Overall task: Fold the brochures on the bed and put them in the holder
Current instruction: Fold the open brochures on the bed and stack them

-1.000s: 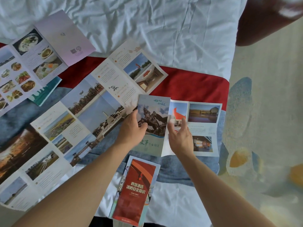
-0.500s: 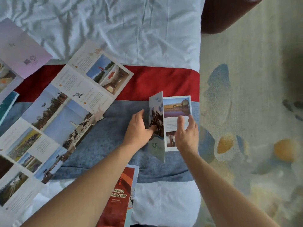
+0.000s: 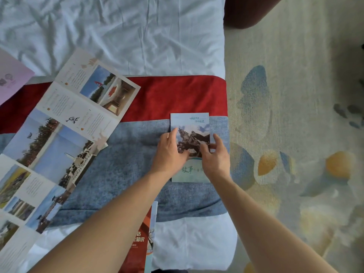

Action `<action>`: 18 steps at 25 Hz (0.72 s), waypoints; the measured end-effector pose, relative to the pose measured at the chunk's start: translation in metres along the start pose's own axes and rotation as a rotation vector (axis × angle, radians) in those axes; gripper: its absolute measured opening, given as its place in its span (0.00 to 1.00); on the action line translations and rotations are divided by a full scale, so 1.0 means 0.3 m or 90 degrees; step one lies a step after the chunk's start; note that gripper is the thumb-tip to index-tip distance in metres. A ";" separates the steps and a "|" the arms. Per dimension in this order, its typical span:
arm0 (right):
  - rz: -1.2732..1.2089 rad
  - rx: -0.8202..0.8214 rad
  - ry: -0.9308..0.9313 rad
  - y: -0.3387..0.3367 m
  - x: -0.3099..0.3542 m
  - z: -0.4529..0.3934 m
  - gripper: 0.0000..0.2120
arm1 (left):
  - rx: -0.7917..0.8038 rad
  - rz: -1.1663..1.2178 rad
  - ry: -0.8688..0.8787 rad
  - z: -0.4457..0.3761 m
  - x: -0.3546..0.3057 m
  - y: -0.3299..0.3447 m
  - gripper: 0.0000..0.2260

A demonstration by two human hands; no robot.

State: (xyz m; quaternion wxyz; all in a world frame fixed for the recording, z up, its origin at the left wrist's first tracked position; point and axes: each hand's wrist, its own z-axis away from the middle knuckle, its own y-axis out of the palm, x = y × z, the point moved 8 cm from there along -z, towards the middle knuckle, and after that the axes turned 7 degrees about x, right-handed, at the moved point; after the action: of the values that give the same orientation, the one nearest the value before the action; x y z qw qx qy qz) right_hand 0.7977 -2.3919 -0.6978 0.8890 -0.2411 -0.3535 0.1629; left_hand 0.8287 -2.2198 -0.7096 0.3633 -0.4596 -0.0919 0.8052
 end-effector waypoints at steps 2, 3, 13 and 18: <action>0.059 -0.010 -0.048 0.010 0.019 0.012 0.30 | -0.017 -0.005 0.005 0.006 0.005 -0.013 0.35; 0.091 -0.013 -0.079 0.016 0.031 0.020 0.31 | -0.028 -0.004 0.004 0.010 0.009 -0.022 0.34; 0.281 -0.020 -0.225 0.110 0.106 0.187 0.30 | -0.067 -0.202 0.180 0.183 -0.032 -0.125 0.22; 0.299 0.016 -0.257 0.221 0.078 0.392 0.26 | -0.040 -0.260 0.180 0.386 0.073 -0.161 0.23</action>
State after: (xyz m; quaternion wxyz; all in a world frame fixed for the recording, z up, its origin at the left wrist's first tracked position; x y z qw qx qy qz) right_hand 0.7230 -2.2892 -0.6464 0.7421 -0.2678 -0.4554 0.4126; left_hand 0.7526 -2.1490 -0.6362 0.5131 -0.5507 -0.1564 0.6394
